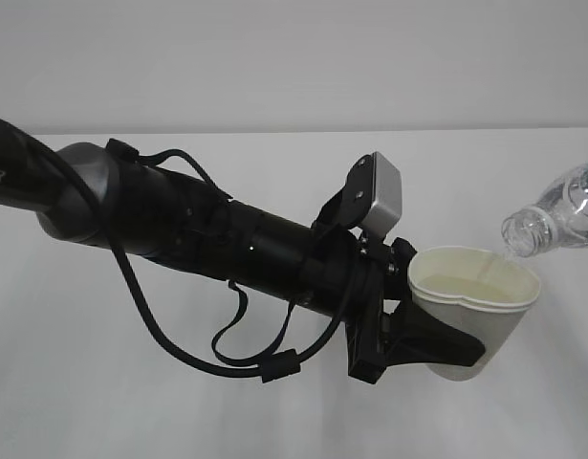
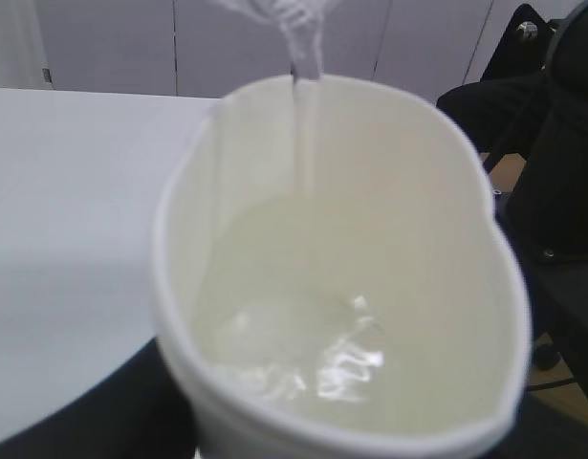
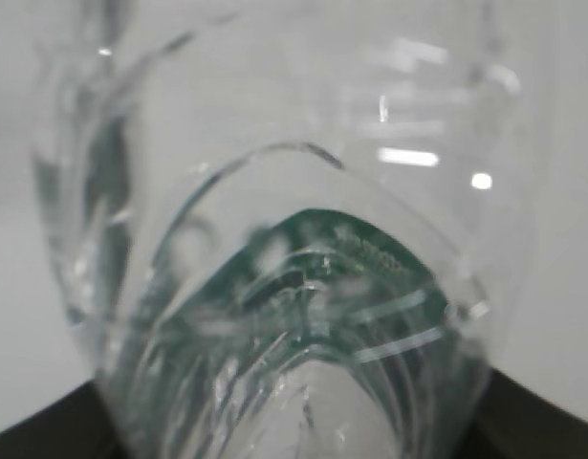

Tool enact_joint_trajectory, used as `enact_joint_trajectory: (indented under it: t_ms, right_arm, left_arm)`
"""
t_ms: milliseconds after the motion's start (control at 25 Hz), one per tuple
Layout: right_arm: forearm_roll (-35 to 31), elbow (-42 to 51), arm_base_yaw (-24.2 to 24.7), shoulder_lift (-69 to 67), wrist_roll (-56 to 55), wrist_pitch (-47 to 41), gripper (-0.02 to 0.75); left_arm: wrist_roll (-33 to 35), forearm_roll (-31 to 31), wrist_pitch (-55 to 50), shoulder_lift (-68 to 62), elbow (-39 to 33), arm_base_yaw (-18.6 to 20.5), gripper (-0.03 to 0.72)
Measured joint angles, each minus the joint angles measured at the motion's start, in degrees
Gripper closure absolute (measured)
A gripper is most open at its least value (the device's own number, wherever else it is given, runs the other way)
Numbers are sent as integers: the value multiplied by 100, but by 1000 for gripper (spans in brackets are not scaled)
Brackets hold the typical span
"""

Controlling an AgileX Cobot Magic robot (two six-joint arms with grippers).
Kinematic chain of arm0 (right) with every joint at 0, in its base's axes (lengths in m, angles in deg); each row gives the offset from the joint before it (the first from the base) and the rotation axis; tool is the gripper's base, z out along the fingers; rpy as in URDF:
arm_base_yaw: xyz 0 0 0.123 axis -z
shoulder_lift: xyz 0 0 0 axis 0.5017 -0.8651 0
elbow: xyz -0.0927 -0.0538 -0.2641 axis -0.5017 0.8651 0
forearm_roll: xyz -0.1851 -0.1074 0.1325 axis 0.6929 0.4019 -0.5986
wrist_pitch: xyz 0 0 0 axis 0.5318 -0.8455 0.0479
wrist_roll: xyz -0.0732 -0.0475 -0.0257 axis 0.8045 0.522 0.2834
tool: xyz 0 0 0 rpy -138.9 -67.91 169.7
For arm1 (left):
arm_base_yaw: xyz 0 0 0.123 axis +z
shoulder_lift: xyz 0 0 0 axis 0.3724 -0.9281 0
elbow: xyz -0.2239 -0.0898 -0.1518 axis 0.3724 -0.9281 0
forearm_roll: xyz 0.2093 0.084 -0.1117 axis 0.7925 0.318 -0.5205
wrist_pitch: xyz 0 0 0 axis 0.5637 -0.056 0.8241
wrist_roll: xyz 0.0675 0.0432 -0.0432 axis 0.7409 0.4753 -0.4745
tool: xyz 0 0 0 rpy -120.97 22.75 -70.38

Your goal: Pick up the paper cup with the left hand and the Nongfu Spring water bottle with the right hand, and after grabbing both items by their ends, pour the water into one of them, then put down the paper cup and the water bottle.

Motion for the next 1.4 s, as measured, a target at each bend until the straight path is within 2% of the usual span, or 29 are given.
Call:
enact_joint_trajectory:
  t_ms: [1400]
  right_arm:
    - [0, 0, 0, 0, -102, 0, 309]
  left_arm:
    - [0, 22, 0, 0, 0, 0, 279]
